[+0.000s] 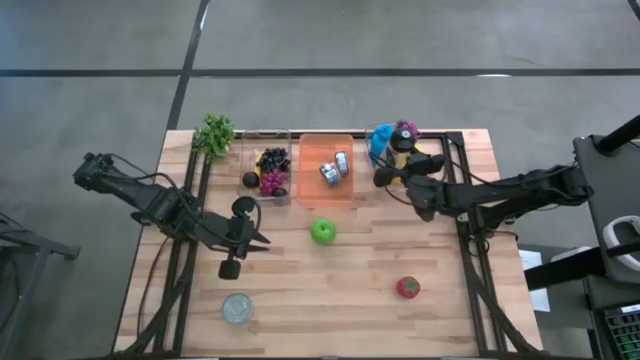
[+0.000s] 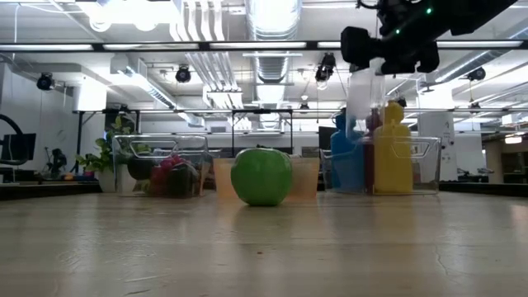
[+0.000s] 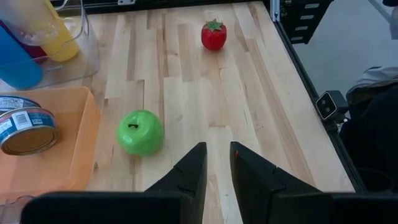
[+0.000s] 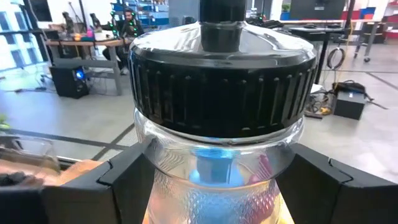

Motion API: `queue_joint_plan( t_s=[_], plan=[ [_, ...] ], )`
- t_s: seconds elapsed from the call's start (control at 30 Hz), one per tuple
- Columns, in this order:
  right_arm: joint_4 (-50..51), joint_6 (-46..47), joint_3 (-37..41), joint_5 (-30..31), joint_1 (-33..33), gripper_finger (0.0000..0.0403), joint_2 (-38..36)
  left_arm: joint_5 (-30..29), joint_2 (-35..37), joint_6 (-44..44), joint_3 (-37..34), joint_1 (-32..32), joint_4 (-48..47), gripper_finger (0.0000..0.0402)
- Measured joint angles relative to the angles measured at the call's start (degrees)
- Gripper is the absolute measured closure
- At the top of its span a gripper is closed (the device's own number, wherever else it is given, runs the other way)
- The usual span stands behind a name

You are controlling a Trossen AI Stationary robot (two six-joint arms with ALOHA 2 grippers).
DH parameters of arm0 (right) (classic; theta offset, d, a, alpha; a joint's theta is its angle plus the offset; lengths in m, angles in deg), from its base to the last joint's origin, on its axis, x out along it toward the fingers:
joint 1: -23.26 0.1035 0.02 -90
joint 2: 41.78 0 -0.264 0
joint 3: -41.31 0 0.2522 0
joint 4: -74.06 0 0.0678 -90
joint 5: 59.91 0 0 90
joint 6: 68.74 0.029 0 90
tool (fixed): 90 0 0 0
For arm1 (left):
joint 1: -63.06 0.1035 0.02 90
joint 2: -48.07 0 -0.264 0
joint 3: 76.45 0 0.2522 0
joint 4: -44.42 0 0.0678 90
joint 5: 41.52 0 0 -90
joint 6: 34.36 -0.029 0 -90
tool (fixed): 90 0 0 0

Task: Pick & Place Food Item
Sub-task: Put the transparent water bottle into the right transparent bin

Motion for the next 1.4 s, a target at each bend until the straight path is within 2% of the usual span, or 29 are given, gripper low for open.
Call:
queue_joint_plan(
  t_s=[0.4, 1.4],
  plan=[
    [0.0, 4.6, 0.5, 0.1, -0.4, 0.0122, 3.8, 0.0, 0.0, 0.0, 0.0, 0.0, 0.0, 0.0328],
    [0.5, 4.9, 0.9, 1.3, -0.4, 0.012, 3.7, 0.0, 0.0, -0.1, 0.0, 0.0, 0.0, 0.0325]
  ],
)
